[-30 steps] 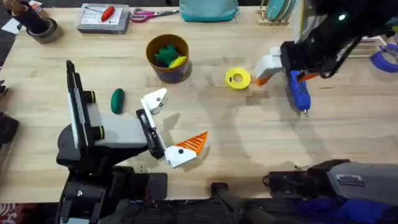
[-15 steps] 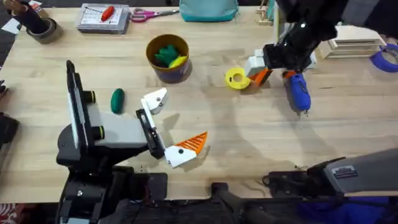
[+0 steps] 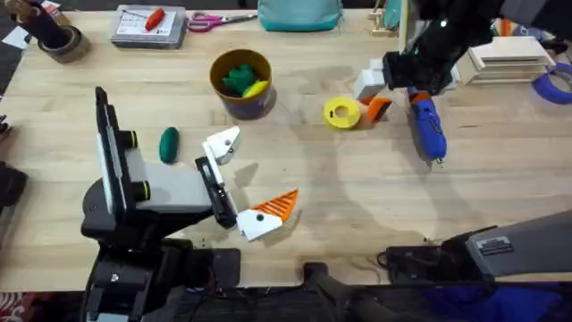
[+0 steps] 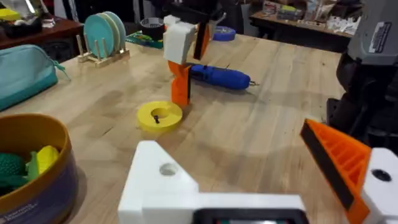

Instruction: Pick up the gripper from the table and insert it into the empty holder that is missing its gripper. Then pick up a screw, insert it into the mounting hole, and use the screwdriver to tighten it. Finally, clean up the table by picking up the vegetable and placing it into the bucket.

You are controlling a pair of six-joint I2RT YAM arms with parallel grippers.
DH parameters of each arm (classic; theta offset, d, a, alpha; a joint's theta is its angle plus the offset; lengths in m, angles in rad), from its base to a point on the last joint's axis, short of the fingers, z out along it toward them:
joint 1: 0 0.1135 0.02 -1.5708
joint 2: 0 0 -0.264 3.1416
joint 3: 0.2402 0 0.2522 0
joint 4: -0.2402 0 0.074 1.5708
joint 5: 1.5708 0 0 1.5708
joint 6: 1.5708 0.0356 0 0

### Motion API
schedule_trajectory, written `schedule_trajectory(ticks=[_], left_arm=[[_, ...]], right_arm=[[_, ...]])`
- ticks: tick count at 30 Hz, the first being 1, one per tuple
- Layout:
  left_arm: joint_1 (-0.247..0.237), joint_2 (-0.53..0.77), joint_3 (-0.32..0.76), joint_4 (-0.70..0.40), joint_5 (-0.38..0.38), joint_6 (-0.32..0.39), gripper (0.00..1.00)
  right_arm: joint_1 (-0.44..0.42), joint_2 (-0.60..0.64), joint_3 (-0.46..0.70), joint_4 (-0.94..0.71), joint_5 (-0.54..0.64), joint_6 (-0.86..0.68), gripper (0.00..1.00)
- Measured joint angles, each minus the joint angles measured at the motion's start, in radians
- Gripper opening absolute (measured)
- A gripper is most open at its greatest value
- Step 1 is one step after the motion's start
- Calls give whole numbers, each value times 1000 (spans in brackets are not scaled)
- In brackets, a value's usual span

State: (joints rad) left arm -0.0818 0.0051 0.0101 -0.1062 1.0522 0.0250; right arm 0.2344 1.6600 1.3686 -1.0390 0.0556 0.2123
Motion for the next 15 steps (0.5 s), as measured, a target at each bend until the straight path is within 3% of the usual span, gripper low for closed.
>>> schedule_trajectory(ticks=[15], left_arm=[[0, 0, 0, 0, 0, 0, 986]], right_arm=[[-1, 62, 5, 37, -1, 16, 994]])
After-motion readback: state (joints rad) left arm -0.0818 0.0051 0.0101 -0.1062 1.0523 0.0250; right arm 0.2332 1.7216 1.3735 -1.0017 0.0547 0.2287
